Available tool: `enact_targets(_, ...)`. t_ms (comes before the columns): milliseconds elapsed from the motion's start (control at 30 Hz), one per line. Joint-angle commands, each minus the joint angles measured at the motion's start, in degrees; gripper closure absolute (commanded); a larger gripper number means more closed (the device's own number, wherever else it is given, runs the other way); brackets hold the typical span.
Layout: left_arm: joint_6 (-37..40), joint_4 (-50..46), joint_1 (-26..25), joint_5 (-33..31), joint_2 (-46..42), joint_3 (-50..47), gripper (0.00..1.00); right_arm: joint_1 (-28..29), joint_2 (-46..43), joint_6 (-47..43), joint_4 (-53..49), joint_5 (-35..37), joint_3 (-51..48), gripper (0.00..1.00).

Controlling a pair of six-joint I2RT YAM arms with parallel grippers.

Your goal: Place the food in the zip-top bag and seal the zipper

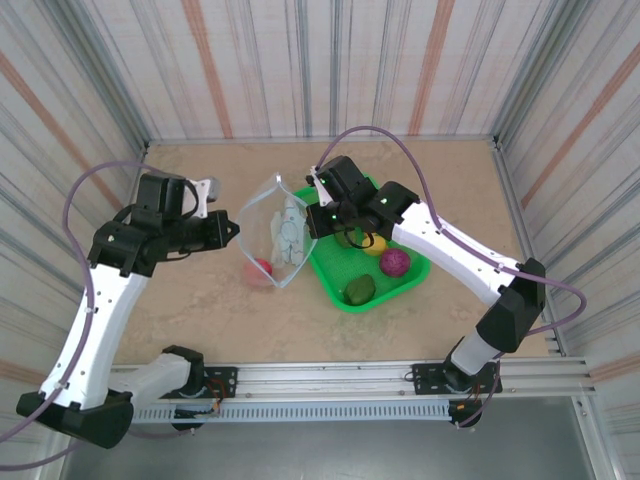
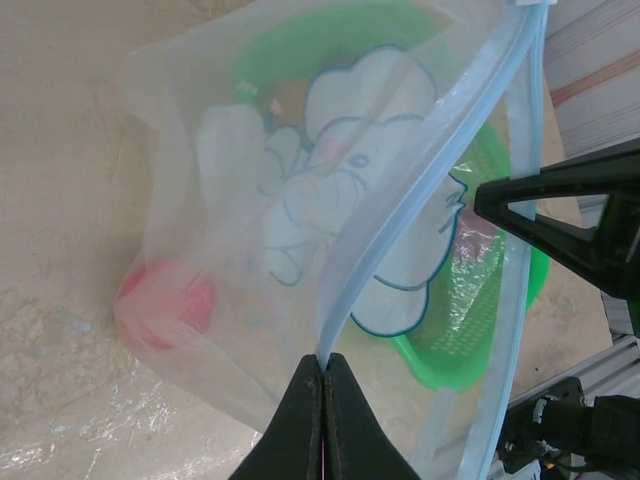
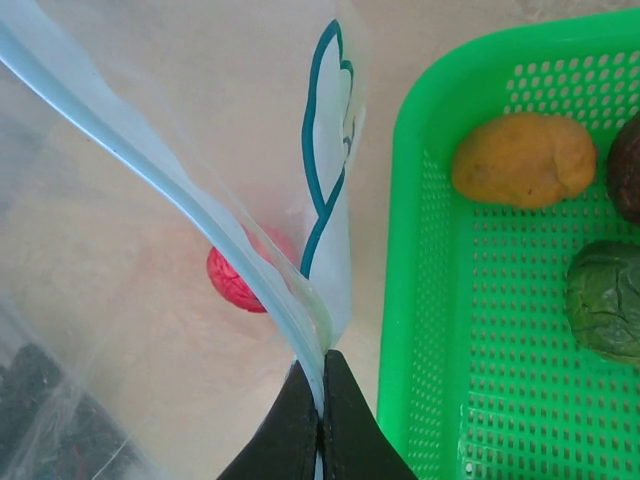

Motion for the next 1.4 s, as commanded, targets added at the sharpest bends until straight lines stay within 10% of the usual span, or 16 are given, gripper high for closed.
enact_targets(0, -2.39, -3.43, 0.27, -0.54, 0.86, 2.24, 1.00, 0.09, -1.36, 0.49, -0.03, 0.98, -0.52, 0.89)
enact_targets(400, -16.23, -6.31, 0.07, -4.06, 2.11, 5.53, 1.00, -0.02, -7.52, -0.14, 3.55, 0.91, -2.04, 0.41)
enact_targets(1067, -23.25, 1.38, 0.18, 5.90, 7.79, 4.13, 1.00, -9.32, -17.20, 4.63, -6.72, 10.98, -22.30, 0.39)
enact_targets(1367, -18.06, -9.31, -1.36, 2.59, 9.14, 13.64, 1.00, -13.06, -9.89, 14.01, -10.90, 21.55, -24.69, 0.18)
